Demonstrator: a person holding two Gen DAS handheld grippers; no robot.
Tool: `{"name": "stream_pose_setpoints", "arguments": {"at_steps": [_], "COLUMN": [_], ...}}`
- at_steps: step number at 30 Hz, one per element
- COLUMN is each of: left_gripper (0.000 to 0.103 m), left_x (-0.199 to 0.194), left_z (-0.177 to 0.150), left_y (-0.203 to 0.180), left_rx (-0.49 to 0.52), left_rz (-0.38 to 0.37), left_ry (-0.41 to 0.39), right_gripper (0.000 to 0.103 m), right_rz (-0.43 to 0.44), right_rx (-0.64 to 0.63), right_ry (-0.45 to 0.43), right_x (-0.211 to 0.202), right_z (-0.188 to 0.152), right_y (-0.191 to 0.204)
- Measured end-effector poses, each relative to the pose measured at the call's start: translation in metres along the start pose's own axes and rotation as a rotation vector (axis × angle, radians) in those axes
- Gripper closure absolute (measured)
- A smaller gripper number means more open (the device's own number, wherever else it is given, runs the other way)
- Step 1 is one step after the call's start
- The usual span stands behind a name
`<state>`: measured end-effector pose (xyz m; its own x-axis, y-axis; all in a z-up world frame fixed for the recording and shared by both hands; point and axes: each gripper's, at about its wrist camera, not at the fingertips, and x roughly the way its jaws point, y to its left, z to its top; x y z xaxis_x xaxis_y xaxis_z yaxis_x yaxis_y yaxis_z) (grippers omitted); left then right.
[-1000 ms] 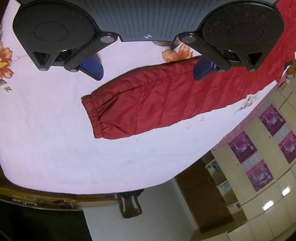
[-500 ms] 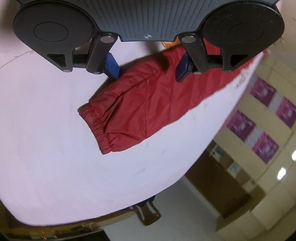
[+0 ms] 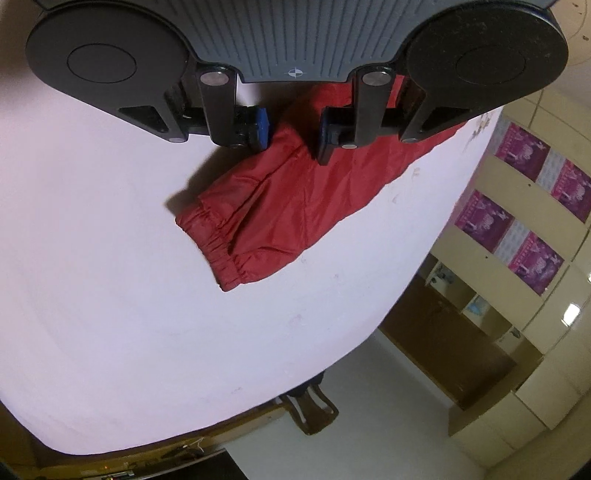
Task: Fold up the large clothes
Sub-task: 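Lift the sleeve with the right tool and fold it across the jacket body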
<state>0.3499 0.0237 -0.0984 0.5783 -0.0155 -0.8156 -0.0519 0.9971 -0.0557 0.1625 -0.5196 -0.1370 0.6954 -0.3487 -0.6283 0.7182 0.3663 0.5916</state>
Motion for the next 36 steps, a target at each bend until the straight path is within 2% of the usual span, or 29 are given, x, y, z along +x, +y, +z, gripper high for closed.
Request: {"name": "stream_pose_setpoints", "arguments": {"at_steps": [3,4,9,13,16,23,26,28,36], "left_gripper": [0.000,0.000,0.000,0.001,0.011,0.006,0.011,0.018,0.019], "left_x": [-0.003,-0.004,-0.011,-0.013,-0.014,-0.015,-0.014,-0.009,-0.004], "left_z": [-0.001,0.000,0.001,0.002,0.005,0.015,0.019,0.022,0.034], "left_y": [0.008,0.012,0.028,0.037,0.038,0.049,0.054,0.057,0.095], "left_rx": [-0.014,-0.024,-0.053,-0.069,-0.053,-0.119,-0.120,-0.105,-0.149], "left_rz": [-0.003,0.004,0.033,0.018,0.004,-0.005,-0.046,-0.068,-0.159], "left_ry": [-0.008,-0.016,-0.038,-0.047,-0.053,-0.083,-0.103,-0.104,-0.125], "right_gripper": [0.078,0.098,0.098,0.098,0.098,0.098,0.098,0.098,0.098], "right_rz": [0.004,-0.001,-0.012,0.058,0.152,0.393,0.450,0.469,0.535], "right_rx": [0.002,-0.042,-0.228,-0.436,-0.584,-0.877,-0.951,-1.019,-1.180], "right_ry": [-0.001,-0.006,-0.075,-0.100,-0.099,0.034,0.092,0.115,0.233], "right_x": [0.001,0.000,-0.012,-0.019,-0.024,-0.019,-0.020,-0.022,-0.004], "right_z": [0.006,0.007,0.006,-0.009,-0.035,-0.136,-0.178,-0.204,-0.290], "right_y": [0.007,0.014,0.052,0.105,0.150,0.237,0.258,0.269,0.306]}}
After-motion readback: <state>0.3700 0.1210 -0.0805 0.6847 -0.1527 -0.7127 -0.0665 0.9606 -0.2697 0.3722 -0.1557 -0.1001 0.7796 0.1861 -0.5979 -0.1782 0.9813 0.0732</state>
